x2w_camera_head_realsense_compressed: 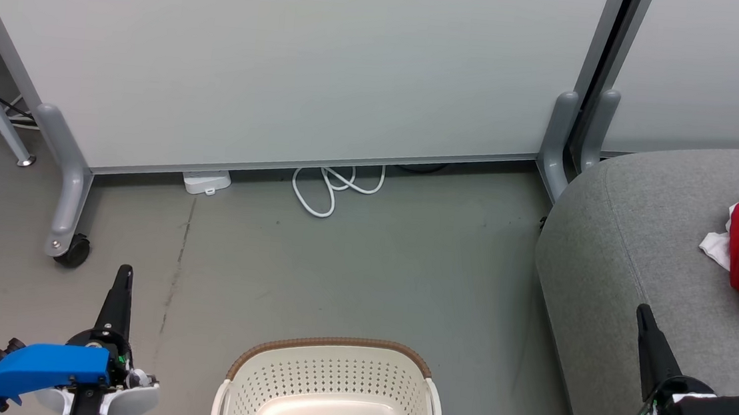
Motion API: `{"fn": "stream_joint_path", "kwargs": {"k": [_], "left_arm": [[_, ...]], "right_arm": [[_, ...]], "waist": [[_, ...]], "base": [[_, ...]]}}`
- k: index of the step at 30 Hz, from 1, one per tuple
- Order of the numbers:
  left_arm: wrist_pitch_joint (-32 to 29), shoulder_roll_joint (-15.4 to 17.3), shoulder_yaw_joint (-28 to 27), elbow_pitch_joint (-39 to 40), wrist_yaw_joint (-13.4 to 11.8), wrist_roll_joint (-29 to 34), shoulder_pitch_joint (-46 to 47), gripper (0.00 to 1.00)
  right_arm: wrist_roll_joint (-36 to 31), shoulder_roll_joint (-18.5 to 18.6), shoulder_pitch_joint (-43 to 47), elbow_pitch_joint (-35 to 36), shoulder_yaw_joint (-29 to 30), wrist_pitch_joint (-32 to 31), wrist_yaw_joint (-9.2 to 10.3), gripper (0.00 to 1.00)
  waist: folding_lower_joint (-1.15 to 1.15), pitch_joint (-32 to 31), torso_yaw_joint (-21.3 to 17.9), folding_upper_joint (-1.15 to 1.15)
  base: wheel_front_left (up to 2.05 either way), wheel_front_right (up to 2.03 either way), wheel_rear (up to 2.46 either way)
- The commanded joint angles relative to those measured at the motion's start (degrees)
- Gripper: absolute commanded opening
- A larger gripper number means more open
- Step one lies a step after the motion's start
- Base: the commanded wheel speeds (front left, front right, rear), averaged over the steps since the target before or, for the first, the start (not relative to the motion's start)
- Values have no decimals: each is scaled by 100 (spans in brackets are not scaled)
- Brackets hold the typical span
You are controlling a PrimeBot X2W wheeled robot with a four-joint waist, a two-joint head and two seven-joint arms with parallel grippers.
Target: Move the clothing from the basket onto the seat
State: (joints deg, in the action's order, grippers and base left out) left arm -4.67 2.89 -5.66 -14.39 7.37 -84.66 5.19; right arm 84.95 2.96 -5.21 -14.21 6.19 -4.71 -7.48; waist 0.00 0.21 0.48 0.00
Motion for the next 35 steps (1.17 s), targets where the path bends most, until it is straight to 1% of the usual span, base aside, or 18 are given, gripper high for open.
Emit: {"fn": "stream_joint_path", "kwargs": {"k": [1, 17, 35], "left_arm": [[-39, 1, -43, 43, 18, -114, 110, 0], [-215, -1, -105, 46, 22, -804, 139, 0], [-213, -1, -104, 44, 22, -777, 130, 0]], "right_arm": [[114, -8, -92, 25, 19, -32, -3, 0], [776, -14, -142, 26, 45, -207, -2, 0], [752, -14, -139, 25, 42, -201, -2, 0]], "waist": [[0, 0, -3, 0], [0, -4, -48, 0], [0, -4, -48, 0]], "base": [[0, 0, 0], [0, 0, 0], [0, 0, 0]]}}
